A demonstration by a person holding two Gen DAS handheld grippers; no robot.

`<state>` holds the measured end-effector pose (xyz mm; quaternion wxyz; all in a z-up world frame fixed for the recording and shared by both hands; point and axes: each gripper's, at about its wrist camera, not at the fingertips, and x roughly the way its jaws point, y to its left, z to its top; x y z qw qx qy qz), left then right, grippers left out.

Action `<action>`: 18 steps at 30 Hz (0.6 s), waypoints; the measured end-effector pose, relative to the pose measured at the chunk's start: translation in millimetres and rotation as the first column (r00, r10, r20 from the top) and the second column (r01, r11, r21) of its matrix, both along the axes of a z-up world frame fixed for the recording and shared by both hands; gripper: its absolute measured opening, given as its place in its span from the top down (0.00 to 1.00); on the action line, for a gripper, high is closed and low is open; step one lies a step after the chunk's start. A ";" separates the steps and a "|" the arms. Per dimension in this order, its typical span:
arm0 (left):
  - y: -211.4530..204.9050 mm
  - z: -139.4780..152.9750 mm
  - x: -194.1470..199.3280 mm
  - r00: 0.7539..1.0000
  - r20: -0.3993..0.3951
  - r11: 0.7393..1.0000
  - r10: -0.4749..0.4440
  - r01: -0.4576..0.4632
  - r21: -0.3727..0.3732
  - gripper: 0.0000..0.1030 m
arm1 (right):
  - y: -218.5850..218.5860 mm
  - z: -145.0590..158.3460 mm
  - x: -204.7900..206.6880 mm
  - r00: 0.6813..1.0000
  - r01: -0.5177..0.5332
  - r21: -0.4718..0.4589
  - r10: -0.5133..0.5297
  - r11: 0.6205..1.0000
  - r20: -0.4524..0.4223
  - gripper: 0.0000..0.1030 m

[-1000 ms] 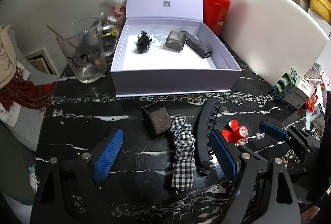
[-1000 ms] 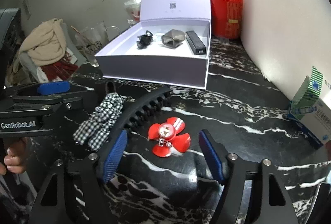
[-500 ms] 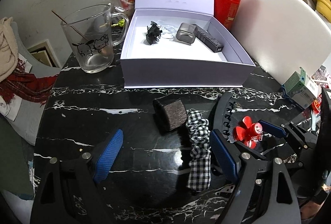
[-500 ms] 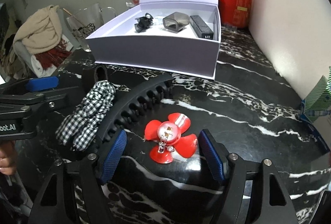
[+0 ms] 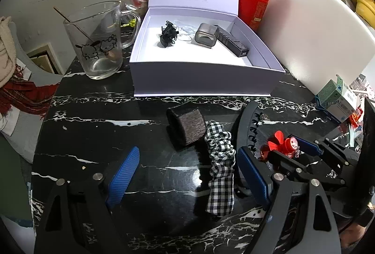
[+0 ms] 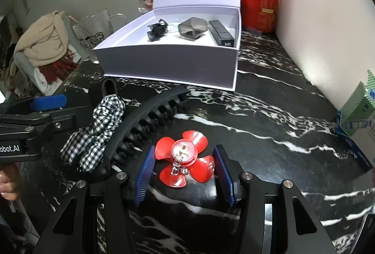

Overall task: Organize rigid objects
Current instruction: 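Grasp the dark fabric block with the left tool while the right tool grasps the red flower toy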

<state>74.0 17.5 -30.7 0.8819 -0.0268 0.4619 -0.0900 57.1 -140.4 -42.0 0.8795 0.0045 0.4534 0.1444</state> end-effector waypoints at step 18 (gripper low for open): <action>4.6 7.8 26.0 0.993 0.077 0.995 0.086 -0.089 0.043 0.17 | -15.8 2.9 -6.8 0.999 0.040 0.024 -0.040 0.999 -0.005 0.50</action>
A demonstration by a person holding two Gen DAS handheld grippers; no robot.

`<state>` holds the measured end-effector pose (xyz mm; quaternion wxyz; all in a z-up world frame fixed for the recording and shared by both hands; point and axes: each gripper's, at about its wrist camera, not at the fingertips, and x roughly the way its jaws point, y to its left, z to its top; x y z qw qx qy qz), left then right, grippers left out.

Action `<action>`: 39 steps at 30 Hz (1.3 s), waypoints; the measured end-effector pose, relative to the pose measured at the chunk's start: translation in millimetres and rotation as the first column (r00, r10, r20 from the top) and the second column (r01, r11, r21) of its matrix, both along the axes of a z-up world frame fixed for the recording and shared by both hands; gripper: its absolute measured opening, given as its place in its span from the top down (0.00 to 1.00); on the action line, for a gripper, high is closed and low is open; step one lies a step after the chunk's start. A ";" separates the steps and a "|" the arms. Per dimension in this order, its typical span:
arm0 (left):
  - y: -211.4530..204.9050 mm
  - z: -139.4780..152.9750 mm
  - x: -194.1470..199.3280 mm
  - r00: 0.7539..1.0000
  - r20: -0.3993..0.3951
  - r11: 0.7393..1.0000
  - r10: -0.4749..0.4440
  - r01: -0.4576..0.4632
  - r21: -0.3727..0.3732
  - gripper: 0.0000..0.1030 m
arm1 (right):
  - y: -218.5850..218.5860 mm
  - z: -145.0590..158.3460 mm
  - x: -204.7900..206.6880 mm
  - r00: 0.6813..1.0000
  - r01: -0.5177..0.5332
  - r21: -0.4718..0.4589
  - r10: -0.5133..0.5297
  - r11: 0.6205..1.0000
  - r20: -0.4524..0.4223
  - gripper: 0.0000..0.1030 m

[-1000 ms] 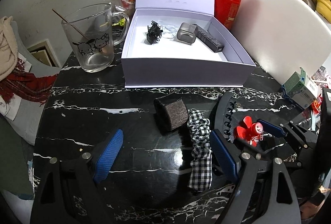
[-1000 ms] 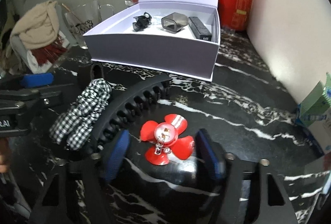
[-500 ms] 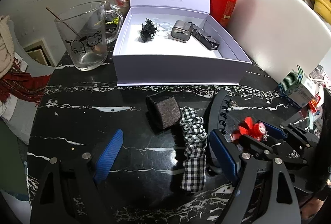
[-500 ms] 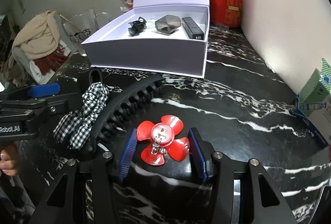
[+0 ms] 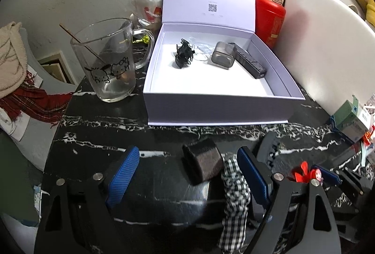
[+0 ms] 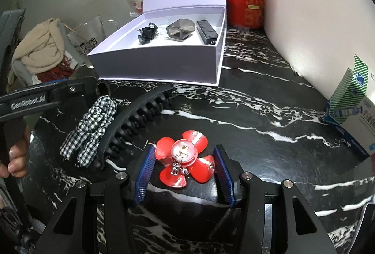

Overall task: Organize rigid objects
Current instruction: 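Grasp the dark fabric block with the left tool while the right tool grasps the red flower toy, then carry the fabric block and red flower toy into the white box with both tools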

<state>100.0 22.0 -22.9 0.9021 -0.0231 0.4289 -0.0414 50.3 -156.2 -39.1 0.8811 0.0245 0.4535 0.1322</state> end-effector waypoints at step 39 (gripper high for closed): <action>-1.7 -3.3 1.4 0.999 0.041 0.997 0.010 -0.013 0.077 0.75 | -3.7 8.6 -5.7 0.999 0.003 0.012 -0.004 1.000 0.032 0.50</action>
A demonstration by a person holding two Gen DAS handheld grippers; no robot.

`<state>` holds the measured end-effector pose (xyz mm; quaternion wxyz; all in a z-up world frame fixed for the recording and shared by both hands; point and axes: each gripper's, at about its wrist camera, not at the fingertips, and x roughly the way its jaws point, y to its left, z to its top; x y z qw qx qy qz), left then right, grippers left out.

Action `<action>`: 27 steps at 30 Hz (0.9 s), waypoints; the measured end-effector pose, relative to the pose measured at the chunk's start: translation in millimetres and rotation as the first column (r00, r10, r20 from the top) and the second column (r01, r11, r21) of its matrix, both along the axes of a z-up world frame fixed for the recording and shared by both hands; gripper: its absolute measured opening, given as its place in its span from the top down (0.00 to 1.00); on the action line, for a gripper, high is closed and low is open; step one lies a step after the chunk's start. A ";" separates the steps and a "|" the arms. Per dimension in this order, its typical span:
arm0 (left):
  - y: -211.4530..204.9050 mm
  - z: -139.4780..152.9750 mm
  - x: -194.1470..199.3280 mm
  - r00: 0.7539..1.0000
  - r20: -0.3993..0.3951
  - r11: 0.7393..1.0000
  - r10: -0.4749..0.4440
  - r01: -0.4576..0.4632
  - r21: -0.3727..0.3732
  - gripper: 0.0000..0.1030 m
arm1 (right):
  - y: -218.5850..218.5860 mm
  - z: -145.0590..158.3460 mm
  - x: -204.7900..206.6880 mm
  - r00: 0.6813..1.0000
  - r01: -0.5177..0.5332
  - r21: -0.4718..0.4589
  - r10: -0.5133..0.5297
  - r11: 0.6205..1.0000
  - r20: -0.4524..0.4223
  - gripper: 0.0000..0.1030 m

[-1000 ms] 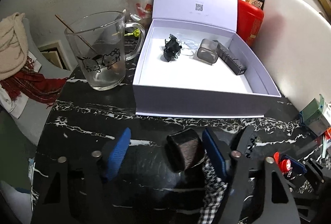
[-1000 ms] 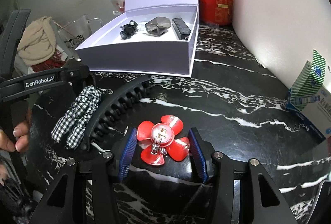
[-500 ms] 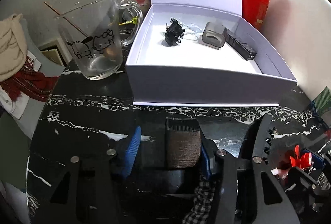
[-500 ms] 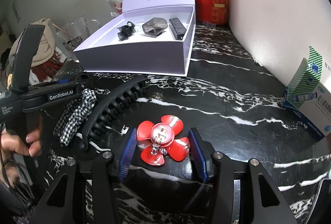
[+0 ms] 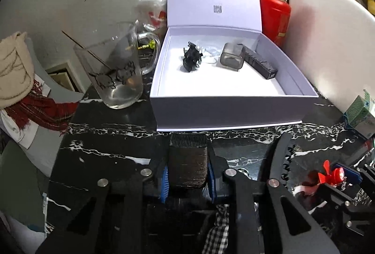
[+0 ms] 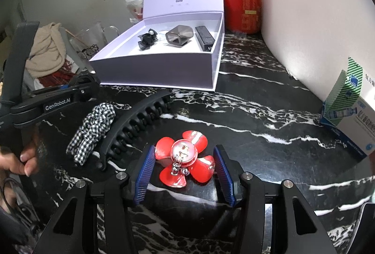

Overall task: Organize rigid objects
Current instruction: 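Carry the fabric block and red flower toy into the white box with both tools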

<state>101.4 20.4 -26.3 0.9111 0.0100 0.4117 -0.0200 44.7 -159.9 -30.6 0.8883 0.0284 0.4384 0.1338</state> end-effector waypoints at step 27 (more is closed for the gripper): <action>-7.9 59.4 -62.1 0.993 0.094 0.997 -0.067 0.069 -0.019 0.76 | 36.0 63.3 -33.1 0.975 -0.149 0.000 0.147 0.989 0.166 0.50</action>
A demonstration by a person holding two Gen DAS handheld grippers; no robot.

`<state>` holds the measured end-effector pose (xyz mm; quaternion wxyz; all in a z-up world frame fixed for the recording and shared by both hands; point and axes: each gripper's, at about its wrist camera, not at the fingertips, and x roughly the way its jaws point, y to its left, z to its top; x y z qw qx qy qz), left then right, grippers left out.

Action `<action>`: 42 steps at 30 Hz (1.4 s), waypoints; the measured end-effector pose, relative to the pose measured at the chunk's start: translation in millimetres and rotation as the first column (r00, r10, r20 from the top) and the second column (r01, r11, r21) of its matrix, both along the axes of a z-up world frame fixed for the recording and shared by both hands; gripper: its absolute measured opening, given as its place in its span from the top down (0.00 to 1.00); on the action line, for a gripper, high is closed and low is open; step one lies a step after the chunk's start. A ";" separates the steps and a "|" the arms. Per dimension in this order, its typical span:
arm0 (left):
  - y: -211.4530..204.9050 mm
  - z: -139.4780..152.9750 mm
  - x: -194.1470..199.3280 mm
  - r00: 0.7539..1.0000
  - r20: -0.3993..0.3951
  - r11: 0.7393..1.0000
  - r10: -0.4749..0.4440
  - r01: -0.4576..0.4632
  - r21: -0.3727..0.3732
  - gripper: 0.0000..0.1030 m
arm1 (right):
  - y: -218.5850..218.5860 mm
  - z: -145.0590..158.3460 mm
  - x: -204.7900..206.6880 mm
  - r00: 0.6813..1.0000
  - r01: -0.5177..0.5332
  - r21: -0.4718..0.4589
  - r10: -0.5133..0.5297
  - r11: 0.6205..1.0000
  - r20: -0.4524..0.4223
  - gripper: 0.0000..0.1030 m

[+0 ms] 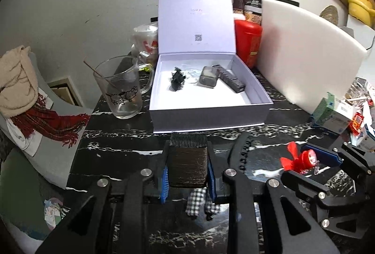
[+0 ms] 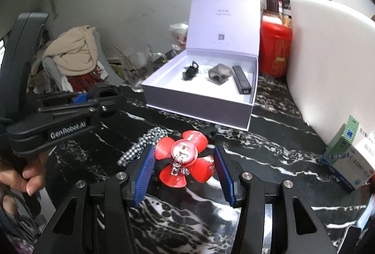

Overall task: Organize rigid objects
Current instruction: 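Carry the fabric block and red flower toy into the white box with both tools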

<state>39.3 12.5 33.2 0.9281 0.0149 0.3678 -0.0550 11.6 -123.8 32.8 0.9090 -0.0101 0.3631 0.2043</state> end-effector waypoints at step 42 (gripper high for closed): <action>-35.0 50.9 73.9 0.991 0.085 0.994 -0.100 0.103 -0.032 0.76 | -11.1 60.1 63.6 0.987 -0.033 -0.002 0.033 0.999 0.154 0.50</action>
